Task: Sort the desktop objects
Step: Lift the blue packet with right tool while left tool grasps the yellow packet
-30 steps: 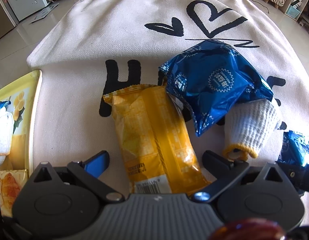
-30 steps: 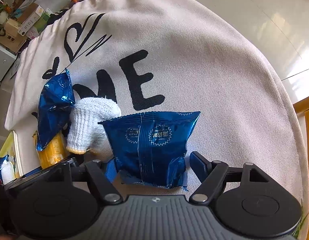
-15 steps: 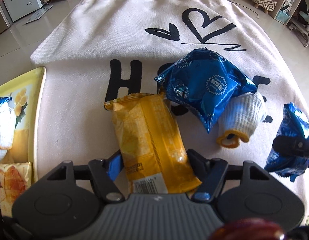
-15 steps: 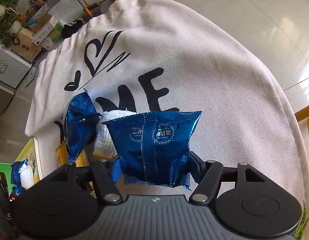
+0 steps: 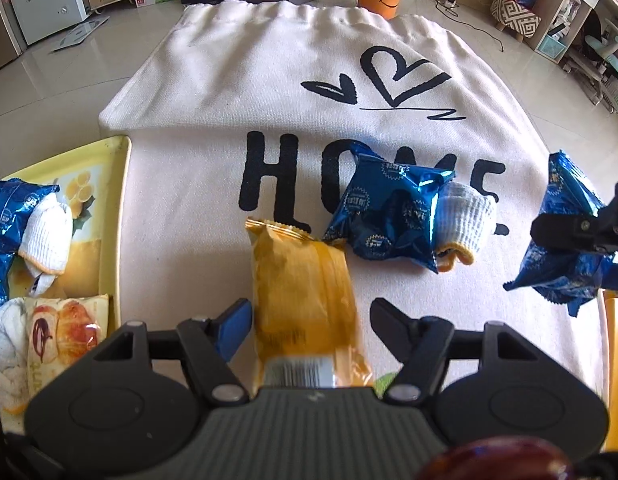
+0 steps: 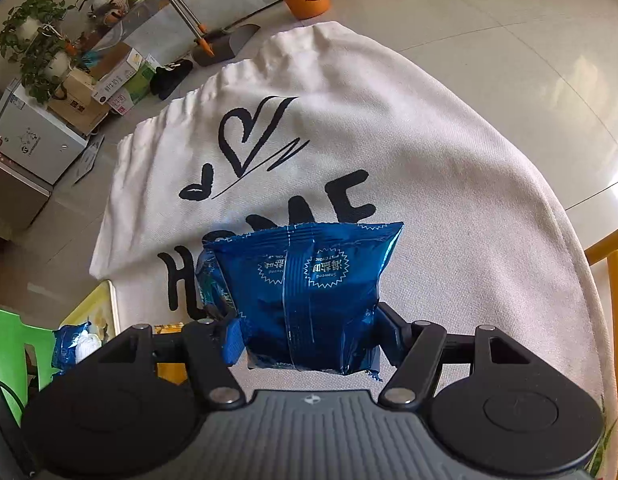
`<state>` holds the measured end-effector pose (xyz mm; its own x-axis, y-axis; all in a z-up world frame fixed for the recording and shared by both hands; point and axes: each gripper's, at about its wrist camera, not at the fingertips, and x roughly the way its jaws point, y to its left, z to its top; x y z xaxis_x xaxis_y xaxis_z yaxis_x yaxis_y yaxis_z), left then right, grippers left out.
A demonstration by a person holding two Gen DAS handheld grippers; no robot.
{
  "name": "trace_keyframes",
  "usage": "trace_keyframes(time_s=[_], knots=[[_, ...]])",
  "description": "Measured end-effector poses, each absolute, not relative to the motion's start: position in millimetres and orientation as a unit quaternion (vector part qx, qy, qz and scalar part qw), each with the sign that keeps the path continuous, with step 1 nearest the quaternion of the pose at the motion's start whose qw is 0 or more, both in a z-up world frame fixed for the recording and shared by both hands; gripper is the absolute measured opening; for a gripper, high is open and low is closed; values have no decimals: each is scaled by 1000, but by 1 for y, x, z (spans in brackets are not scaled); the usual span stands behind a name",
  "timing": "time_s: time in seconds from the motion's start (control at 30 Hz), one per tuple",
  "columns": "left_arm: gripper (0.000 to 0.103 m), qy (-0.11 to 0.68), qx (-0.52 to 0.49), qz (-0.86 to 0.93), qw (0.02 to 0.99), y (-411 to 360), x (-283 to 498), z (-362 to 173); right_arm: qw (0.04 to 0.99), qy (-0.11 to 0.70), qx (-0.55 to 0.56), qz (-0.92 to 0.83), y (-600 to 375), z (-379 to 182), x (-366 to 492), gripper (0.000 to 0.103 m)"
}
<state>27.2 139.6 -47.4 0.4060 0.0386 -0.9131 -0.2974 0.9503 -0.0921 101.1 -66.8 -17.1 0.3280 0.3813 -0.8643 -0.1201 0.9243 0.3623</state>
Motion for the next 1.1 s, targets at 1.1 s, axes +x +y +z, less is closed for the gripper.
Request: trace_keyframes(time_s=[1.1], knots=[[102, 568, -64, 98, 815, 133, 35, -75, 776, 610, 102, 122, -65, -62, 102, 66]])
